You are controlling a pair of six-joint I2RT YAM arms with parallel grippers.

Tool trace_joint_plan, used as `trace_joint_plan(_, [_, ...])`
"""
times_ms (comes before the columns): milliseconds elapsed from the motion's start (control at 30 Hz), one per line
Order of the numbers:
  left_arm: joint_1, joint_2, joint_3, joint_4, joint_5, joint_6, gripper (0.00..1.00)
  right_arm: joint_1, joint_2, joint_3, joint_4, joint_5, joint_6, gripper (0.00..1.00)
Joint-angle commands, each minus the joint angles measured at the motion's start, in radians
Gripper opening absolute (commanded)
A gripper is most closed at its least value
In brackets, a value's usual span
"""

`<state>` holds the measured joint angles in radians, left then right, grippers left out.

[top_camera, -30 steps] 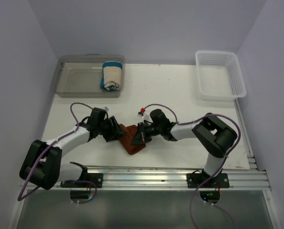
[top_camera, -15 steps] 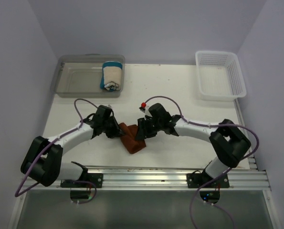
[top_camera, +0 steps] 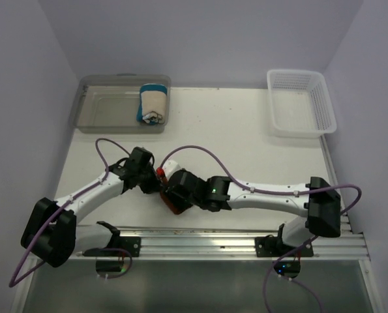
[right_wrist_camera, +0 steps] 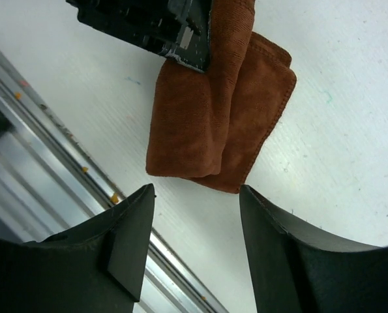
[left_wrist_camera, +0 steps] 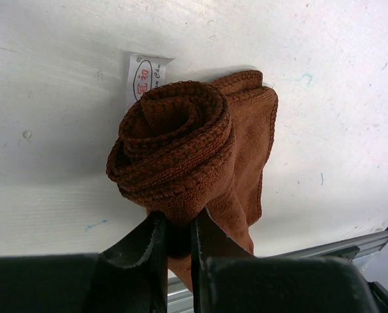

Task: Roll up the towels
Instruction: Roll the towel

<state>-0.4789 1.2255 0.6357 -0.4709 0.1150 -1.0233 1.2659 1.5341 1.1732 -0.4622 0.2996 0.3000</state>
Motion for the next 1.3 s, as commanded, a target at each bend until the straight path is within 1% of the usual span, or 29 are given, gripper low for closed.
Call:
trace_joint_plan(0, [-0.009, 0.002, 0.018, -0.018, -0.014, -0.024, 0.0, 0.046, 0.076, 0.055, -0.059, 0.157, -0.055, 0.59])
trace_joint_plan(267, [-0.01, 0.006, 0.004, -0.005, 0.008, -0.029, 0.0, 0.105, 0.176, 0.106, -0.027, 0.139, -0.048, 0.59])
trace_joint_plan(500, [-0.01, -0.003, -0.001, -0.006, 0.009, -0.034, 0.0, 0.121, 0.23, 0.129, 0.002, 0.121, -0.038, 0.6])
trace_joint_plan(633, [-0.009, -0.018, -0.005, 0.0, 0.011, -0.038, 0.0, 0.122, 0.291, 0.129, 0.016, 0.166, -0.03, 0.6])
trace_joint_plan(667, [-0.01, -0.021, -0.007, 0.0, 0.011, -0.038, 0.0, 0.122, 0.303, 0.129, 0.014, 0.173, -0.027, 0.6])
trace_joint_plan(767, [-0.009, -0.024, -0.005, -0.005, 0.011, -0.041, 0.0, 0.124, 0.316, 0.125, 0.025, 0.19, -0.009, 0.5])
trace_joint_plan(800, [-0.01, -0.024, -0.005, -0.002, 0.014, -0.041, 0.03, 0.124, 0.314, 0.118, 0.023, 0.199, 0.011, 0.38])
trace_joint_plan(833, [-0.01, -0.024, -0.005, 0.0, 0.02, -0.041, 0.06, 0.122, 0.314, 0.117, 0.02, 0.206, 0.022, 0.31])
trace_joint_plan(867, [-0.01, -0.027, -0.005, 0.002, 0.023, -0.041, 0.11, 0.122, 0.313, 0.112, 0.013, 0.211, 0.03, 0.17])
trace_joint_plan(900, [-0.009, -0.049, 0.001, 0.003, 0.023, -0.034, 0.39, 0.121, 0.281, 0.091, 0.023, 0.235, 0.063, 0.0])
trace_joint_plan(933, [-0.009, -0.049, 0.001, 0.003, 0.023, -0.034, 0.39, 0.119, 0.281, 0.091, 0.023, 0.236, 0.064, 0.0])
trace_joint_plan(967, [-0.01, -0.063, 0.004, -0.005, 0.022, -0.032, 0.49, 0.119, 0.268, 0.07, 0.049, 0.225, 0.067, 0.0])
trace_joint_plan(1067, [-0.007, -0.087, 0.022, -0.031, 0.008, -0.024, 0.61, 0.101, 0.212, 0.024, 0.106, 0.147, 0.08, 0.0])
trace_joint_plan(1267, [0.017, -0.132, 0.047, -0.064, -0.008, -0.006, 0.63, 0.017, 0.11, -0.092, 0.232, -0.088, 0.161, 0.0])
